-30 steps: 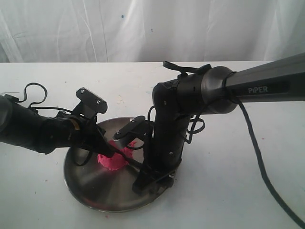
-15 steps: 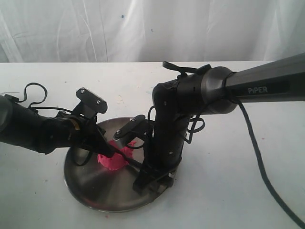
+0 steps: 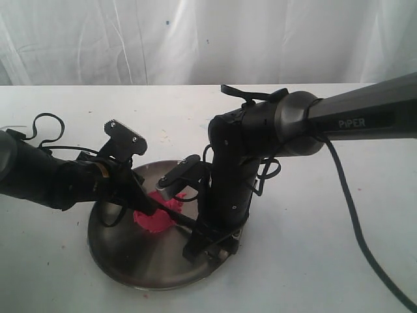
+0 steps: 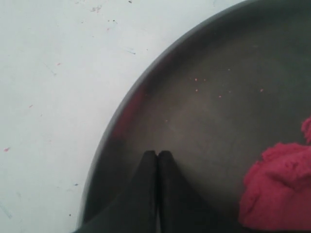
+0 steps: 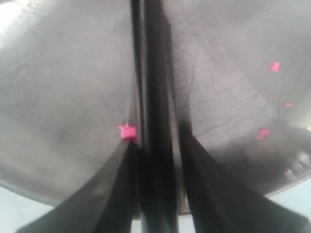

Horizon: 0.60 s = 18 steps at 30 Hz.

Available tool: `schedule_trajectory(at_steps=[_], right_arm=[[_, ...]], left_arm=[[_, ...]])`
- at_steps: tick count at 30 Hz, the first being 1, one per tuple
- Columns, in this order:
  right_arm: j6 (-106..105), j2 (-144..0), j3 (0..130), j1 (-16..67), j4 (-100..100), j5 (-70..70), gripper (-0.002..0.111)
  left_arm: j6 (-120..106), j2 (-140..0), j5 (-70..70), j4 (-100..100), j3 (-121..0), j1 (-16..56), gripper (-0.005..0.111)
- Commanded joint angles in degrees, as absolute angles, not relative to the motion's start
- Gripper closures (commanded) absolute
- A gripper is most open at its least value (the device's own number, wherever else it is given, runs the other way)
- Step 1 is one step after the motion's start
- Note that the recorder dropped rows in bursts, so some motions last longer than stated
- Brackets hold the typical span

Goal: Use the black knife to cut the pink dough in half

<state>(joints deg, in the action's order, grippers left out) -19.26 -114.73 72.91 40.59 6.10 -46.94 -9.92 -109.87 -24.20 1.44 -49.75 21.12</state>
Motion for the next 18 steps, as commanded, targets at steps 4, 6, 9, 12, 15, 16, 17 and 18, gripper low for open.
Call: schedule_trajectory(at_steps=[4,6,9,12,15,16,17,18], right_arm=[[-18.62,-114.58,72.87,40.47,5.38,-47.08,0.078],[-17.80,-114.58,72.87,40.47,5.38,-47.08,0.083],[-17.81,-114.58,72.87,40.47,5.38,-47.08,0.098],[-17.81,-114.58,72.87,40.47,5.38,-47.08,0.108],[-17.81,-114.58,72.87,40.47,5.38,-47.08,0.108],[-17.81,-114.58,72.87,40.47,5.38,-47.08,0.108],[-17.81,-114.58,72.87,40.47,5.38,-47.08,0.108],[-17.81,-114.58,72.87,40.47,5.38,-47.08,0.108]], left_arm=[[-9.62,-111.46,-16.91,1.28,-48.73,21.31,0.107],[-9.62,-111.46,-16.91,1.28,-48.73,21.31,0.107],[-9.62,-111.46,-16.91,1.28,-48.73,21.31,0.107],[-9.62,-111.46,-16.91,1.28,-48.73,21.31,0.107],[-9.62,-111.46,-16.91,1.28,-48.73,21.31,0.107],[-9.62,-111.46,-16.91,1.28,-48.73,21.31,0.107],[-9.62,-111.46,-16.91,1.28,-48.73,21.31,0.107],[-9.62,-111.46,-16.91,1.28,-48.73,21.31,0.107]])
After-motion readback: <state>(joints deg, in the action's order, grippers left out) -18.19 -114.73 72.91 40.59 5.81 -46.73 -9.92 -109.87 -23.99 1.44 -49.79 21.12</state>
